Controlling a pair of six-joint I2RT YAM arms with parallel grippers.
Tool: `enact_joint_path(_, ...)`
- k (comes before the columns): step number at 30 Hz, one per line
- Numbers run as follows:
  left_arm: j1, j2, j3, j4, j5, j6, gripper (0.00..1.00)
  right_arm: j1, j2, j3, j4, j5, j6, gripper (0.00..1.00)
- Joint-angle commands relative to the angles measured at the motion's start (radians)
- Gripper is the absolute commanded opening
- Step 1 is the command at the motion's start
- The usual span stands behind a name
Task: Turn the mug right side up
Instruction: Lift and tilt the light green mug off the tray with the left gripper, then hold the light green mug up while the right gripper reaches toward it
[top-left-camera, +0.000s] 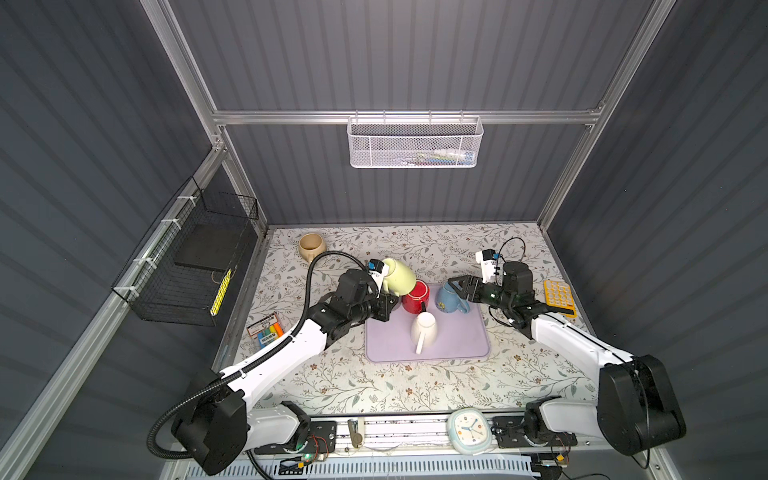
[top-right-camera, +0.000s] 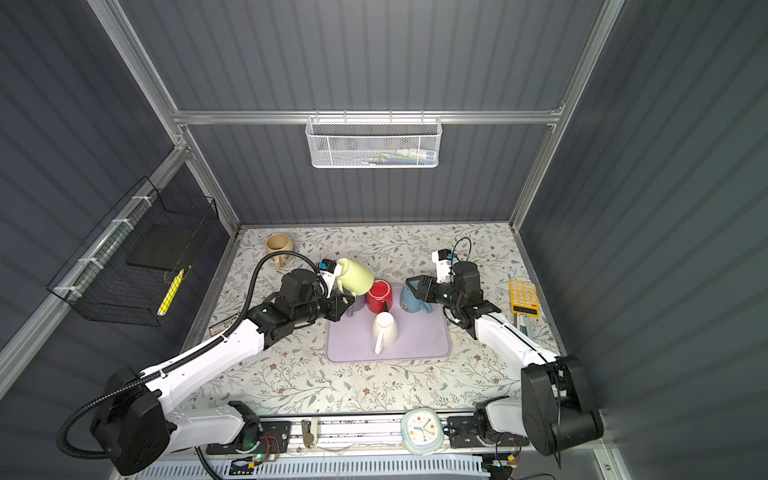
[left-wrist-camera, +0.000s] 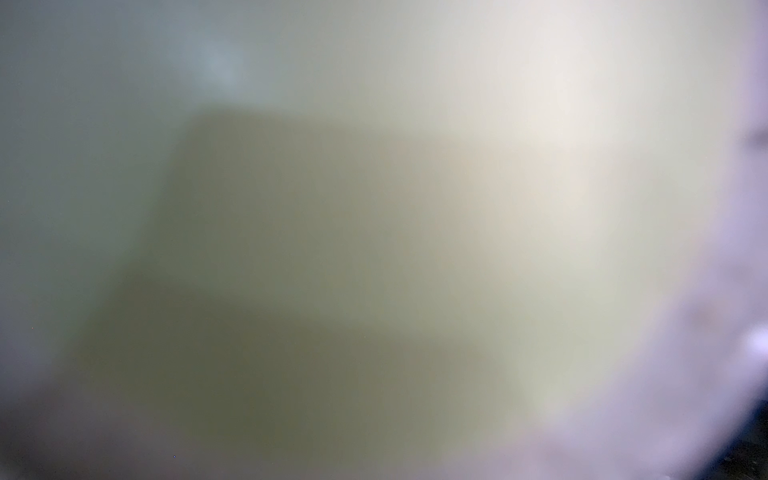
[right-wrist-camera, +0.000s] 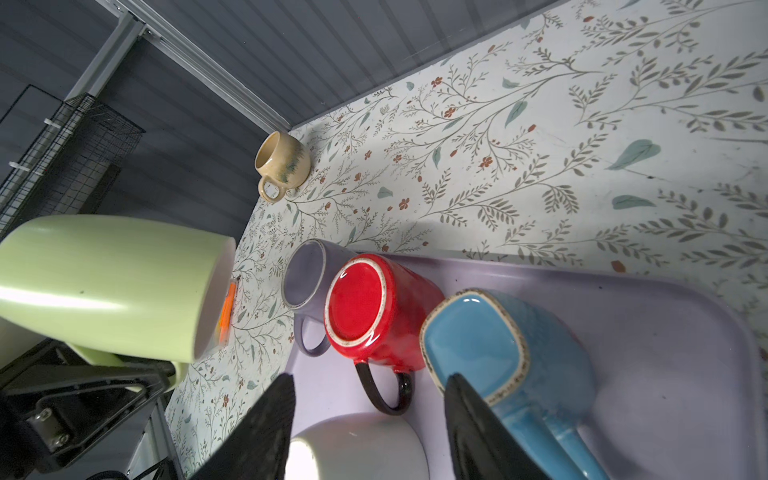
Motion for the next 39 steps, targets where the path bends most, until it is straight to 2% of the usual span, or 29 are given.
enact_joint_path(1,0.015,0.009,0.056,0.159,0.092,-0.008,0.08,-0.007,-0.011,-0.016,0.06,-0.045,0.011,0.6)
enact_joint_path(18,0.059,0.155,0.08,0.46,0.261,-0.129,0.07,-0.016,-0.052,-0.074,0.206,-0.141,0.035,0.6)
enact_joint_path(29,0.072,0.275,0.124,0.612,0.362,-0.213,0.07,-0.016,-0.013,-0.052,0.307,-0.218,0.057,0.6)
enact_joint_path(39,0.072,0.337,0.154,0.717,0.433,-0.284,0.06,-0.018,0.081,-0.036,0.515,-0.32,0.138,0.6)
